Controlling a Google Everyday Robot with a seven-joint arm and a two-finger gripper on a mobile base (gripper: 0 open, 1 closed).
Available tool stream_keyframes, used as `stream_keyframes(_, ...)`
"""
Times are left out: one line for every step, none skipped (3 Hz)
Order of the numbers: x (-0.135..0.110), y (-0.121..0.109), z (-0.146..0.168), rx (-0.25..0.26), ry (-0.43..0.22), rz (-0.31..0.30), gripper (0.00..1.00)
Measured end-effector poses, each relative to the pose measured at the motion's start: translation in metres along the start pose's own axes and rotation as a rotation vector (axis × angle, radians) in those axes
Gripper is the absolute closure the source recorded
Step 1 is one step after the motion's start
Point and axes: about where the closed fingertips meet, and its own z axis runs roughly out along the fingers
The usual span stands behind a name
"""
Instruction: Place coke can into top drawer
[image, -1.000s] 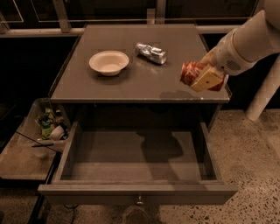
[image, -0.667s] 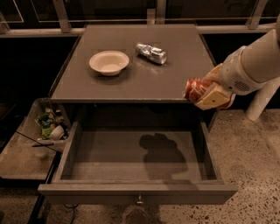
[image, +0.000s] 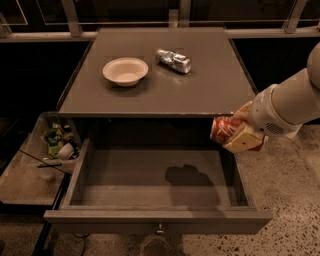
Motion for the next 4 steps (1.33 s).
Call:
stream_keyframes(-0.01,0.005,0.019,-0.04,-0.025,0.011,1.0)
stream_keyframes(-0.024,0.019,0.051,-0.109,-0.073,0.027,1.0)
stream_keyframes(-0.041,0.031,0.084,-0.17,-0.154,0.062,1.0)
stream_keyframes(-0.051,0.036,0.11,-0.182,-0.241,0.119,1.0)
